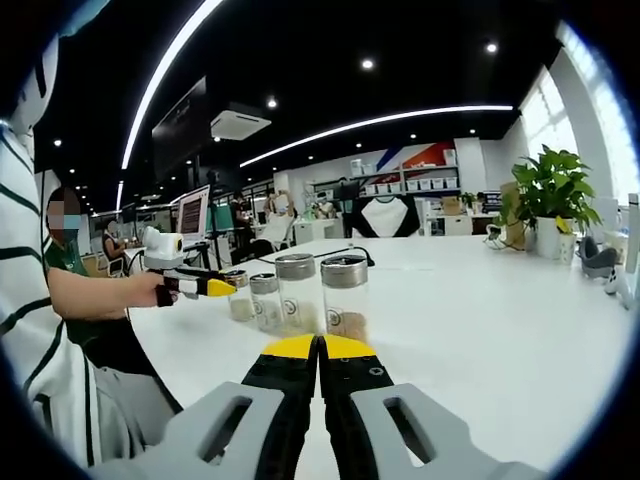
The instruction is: Rotate the seasoning bottle until the label or dispensing opening points toward the visible target arrow and the bottle remains upright within the marked orientation range
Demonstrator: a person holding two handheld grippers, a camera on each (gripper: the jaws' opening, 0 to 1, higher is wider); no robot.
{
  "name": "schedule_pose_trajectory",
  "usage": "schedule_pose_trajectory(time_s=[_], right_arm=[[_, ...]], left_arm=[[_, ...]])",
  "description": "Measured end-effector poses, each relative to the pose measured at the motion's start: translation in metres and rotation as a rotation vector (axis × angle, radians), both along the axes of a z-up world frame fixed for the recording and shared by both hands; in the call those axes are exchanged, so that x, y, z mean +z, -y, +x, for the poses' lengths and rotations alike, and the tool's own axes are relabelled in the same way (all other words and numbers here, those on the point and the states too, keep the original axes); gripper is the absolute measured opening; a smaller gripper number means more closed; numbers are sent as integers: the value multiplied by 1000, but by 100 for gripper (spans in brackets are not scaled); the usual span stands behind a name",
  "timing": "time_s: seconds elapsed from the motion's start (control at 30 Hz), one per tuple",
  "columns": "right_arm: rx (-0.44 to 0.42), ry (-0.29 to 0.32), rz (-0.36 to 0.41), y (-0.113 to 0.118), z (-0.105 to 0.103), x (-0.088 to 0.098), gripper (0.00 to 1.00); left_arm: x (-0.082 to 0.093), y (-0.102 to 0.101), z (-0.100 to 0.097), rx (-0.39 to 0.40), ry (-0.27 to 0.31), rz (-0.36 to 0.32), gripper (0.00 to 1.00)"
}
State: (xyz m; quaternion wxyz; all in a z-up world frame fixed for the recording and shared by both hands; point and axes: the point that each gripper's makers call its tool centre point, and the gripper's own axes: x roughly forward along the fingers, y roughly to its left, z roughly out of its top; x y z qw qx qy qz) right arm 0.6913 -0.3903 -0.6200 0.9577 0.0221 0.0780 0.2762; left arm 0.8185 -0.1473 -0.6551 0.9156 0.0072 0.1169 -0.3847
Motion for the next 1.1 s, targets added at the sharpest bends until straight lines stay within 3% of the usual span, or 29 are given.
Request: schedule_pose_trajectory(time_s=[0.07,0.13,0.2,0.3,0.4,0.53,0.7,0.87,1.1], right_arm=[[2,-3,-5,0,0,-1,0],[4,-4,-8,-1,0,-1,0],[6,-2,-13,-2,0,-1,0],[6,-4,-19,-1,0,-1,0],[1,-4,-18,0,1,-1,0],[-8,-1,-21,1,2,-1,0],[-16,-6,-13,0,2,-2,0],[-23,-19,-9,-2,4,-5,0],[-31,-21,-3,0,2,-6,0]], left_arm=[[-4,4,0,-31,-29,12,49],[-11,-2,5,-16,15,126,47],[-14,-1,4,-33,33,177,45],[-13,4,2,-47,17,137,39],[-17,2,3,-31,17,155,34],[-17,1,2,-7,8,133,34],[-17,0,2,92,5,118,33],[-17,-1,5,220,14,43,33],[-19,-4,8,289,37,37,33]])
